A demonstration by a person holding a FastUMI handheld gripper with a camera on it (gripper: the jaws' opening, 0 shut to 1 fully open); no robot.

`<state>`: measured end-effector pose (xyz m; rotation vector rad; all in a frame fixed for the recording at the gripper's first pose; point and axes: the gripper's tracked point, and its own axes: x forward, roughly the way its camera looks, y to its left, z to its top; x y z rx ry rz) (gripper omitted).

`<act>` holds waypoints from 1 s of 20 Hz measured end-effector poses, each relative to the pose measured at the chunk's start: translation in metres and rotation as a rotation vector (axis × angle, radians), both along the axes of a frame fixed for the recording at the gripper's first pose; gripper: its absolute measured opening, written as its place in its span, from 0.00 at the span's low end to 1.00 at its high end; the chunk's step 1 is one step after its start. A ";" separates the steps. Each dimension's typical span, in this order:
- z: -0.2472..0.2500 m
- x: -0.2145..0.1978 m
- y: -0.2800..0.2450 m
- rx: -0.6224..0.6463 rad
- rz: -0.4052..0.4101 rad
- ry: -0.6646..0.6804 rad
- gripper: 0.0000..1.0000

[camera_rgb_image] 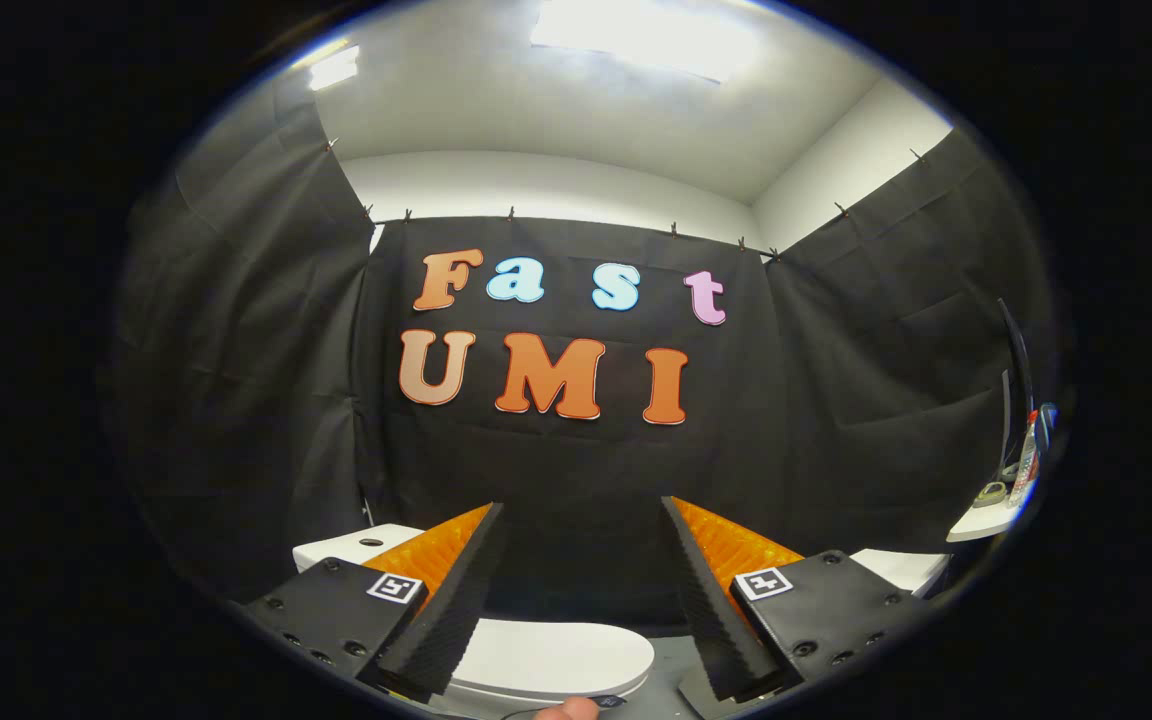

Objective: Open the toilet lid.

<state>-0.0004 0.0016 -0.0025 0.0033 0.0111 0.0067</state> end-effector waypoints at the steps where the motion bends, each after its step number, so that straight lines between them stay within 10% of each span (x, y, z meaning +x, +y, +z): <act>1: -0.001 0.000 -0.001 0.001 0.000 0.002 0.98; 20: -0.035 0.009 0.007 0.061 0.053 0.041 0.98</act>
